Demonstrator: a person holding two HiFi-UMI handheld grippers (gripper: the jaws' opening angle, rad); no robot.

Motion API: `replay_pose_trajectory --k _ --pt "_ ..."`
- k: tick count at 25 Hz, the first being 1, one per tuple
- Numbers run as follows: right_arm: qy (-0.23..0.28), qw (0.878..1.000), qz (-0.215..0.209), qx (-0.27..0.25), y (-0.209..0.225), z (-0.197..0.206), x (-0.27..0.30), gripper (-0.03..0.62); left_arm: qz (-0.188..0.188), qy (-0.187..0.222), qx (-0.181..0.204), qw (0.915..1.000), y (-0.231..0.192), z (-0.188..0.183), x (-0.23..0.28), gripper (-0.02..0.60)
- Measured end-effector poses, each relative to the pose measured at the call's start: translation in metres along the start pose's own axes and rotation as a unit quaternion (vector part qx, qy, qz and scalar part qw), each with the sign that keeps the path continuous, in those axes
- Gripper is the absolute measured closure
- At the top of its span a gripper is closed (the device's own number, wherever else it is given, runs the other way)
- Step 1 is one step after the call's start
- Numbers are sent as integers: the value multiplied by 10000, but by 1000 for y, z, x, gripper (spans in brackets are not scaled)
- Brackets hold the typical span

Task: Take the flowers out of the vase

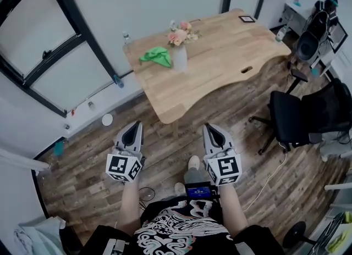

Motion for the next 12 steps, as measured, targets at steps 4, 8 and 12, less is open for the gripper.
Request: replay_pose_trajectory --k 4,8,12 --pt "-5 9999 -148 73 2 0 24 589 -58 -14 -72 10000 -15 6 18 581" --pt "-80 9995 -261 136 12 4 63 589 -15 -78 -113 9999 -38 15 51 581" --pt "-121 9993 -298 174 27 4 119 589 51 -123 -180 9997 -69 20 100 581"
Point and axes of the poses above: the fingertips, and each gripper's own axes: x forward along the fingers, y to its right, z out of its underside, the point moved 1 cm from there along -x, backward along the fingers, and after that the axes turned 13 degrees about z, right-handed, at the moved point
